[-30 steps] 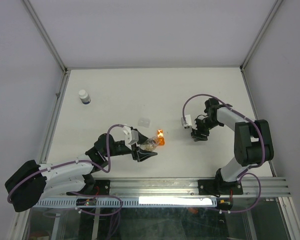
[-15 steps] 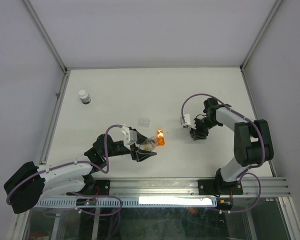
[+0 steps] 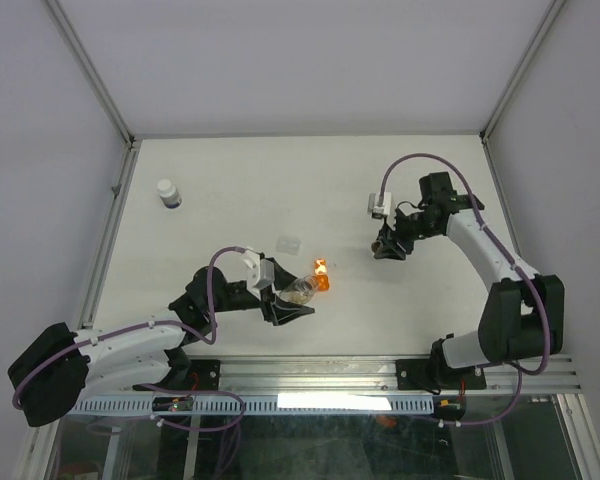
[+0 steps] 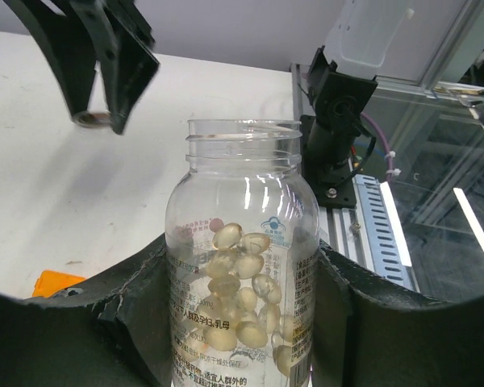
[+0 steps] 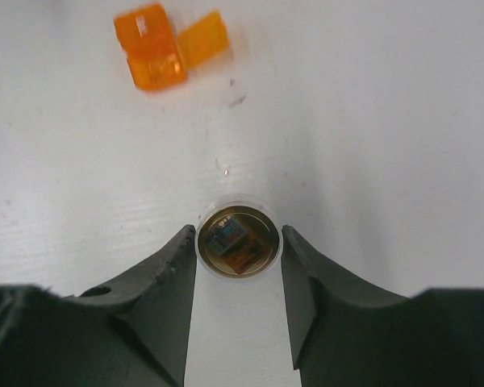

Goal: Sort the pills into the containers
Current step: Screw the lid of the pill bottle onto the pill bottle.

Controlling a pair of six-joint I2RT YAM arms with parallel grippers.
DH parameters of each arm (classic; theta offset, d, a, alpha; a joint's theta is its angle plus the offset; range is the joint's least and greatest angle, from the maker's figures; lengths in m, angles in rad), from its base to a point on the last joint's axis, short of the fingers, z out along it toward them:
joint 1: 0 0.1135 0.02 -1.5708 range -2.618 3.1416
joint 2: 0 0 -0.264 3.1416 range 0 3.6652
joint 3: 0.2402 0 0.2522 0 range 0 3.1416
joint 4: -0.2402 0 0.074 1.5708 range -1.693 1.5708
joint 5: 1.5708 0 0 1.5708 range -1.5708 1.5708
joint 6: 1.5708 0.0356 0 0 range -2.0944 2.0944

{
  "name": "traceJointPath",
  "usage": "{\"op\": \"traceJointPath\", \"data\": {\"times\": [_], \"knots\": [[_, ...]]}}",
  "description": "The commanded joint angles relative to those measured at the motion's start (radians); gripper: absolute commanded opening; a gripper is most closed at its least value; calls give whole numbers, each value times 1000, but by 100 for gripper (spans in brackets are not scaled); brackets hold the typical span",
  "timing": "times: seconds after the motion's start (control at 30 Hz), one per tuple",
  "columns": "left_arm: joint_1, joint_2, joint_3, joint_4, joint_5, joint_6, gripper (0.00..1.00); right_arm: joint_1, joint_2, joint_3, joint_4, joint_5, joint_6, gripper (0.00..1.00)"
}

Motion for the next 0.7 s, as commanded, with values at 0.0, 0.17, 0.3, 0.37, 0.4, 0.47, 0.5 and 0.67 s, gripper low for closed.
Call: {"op": "traceJointPath", "data": {"times": [0.0, 0.17, 0.3, 0.37, 0.4, 0.47, 0.5, 0.67], "knots": [[9, 24, 84, 83, 86, -41, 0, 5, -142, 141, -52, -255, 257, 13], [8, 82, 156, 80, 126, -62, 0, 7, -239, 233, -81, -419, 367, 13], [-2, 127, 209, 63, 138, -51, 0, 23, -274, 281, -104, -547, 409, 13], [-11, 147, 238, 45, 139, -39, 0, 39, -285, 295, -118, -587, 411, 13], [-16, 157, 253, 36, 139, -32, 0, 47, -289, 299, -123, -598, 413, 13], [-27, 174, 282, 16, 135, -19, 0, 62, -294, 304, -134, -608, 413, 13], [-32, 181, 293, 10, 133, -15, 0, 69, -297, 306, -137, -609, 412, 13], [-45, 222, 341, -20, 117, -13, 0, 120, -309, 312, -161, -594, 396, 14]]}}
